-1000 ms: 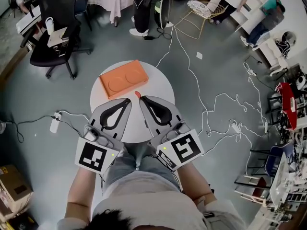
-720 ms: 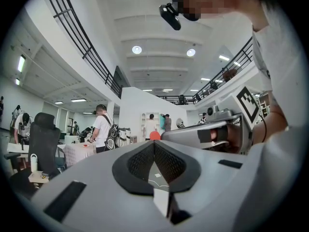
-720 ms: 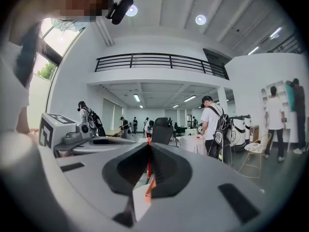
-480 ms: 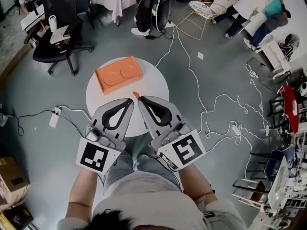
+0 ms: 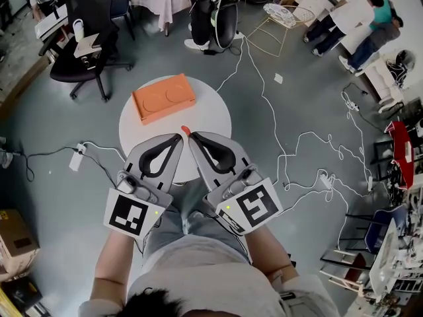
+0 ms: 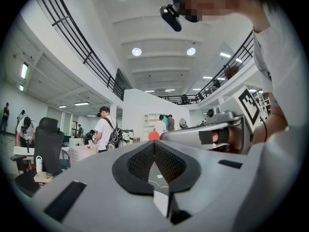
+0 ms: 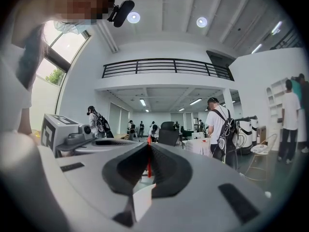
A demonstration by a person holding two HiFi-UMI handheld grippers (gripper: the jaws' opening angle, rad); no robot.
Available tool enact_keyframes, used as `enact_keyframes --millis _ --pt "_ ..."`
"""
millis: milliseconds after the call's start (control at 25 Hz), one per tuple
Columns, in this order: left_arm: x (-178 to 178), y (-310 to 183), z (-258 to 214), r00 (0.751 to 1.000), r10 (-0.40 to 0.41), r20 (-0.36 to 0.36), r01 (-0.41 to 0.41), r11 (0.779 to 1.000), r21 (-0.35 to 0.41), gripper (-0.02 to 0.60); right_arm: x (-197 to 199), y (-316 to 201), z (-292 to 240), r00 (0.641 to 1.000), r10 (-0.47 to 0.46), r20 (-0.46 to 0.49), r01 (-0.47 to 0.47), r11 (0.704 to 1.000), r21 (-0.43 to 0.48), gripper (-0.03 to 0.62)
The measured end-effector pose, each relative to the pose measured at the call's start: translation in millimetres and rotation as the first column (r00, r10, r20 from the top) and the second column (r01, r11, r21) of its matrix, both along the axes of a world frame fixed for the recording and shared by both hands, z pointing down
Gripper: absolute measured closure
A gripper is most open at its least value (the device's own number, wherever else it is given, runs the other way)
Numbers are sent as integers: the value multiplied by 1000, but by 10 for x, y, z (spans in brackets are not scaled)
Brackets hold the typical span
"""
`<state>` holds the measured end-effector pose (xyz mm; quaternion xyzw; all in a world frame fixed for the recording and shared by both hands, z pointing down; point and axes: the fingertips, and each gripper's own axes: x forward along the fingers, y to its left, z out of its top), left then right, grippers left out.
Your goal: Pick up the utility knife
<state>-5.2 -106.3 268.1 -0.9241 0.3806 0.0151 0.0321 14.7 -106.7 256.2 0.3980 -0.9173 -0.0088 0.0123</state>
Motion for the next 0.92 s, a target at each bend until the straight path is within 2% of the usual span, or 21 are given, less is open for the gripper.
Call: enact_keyframes --millis 920 --pt "-22 13 -79 1000 0 6 -1 1000 18 574 -8 31 -85 1000 0 15 -1 1000 22 579"
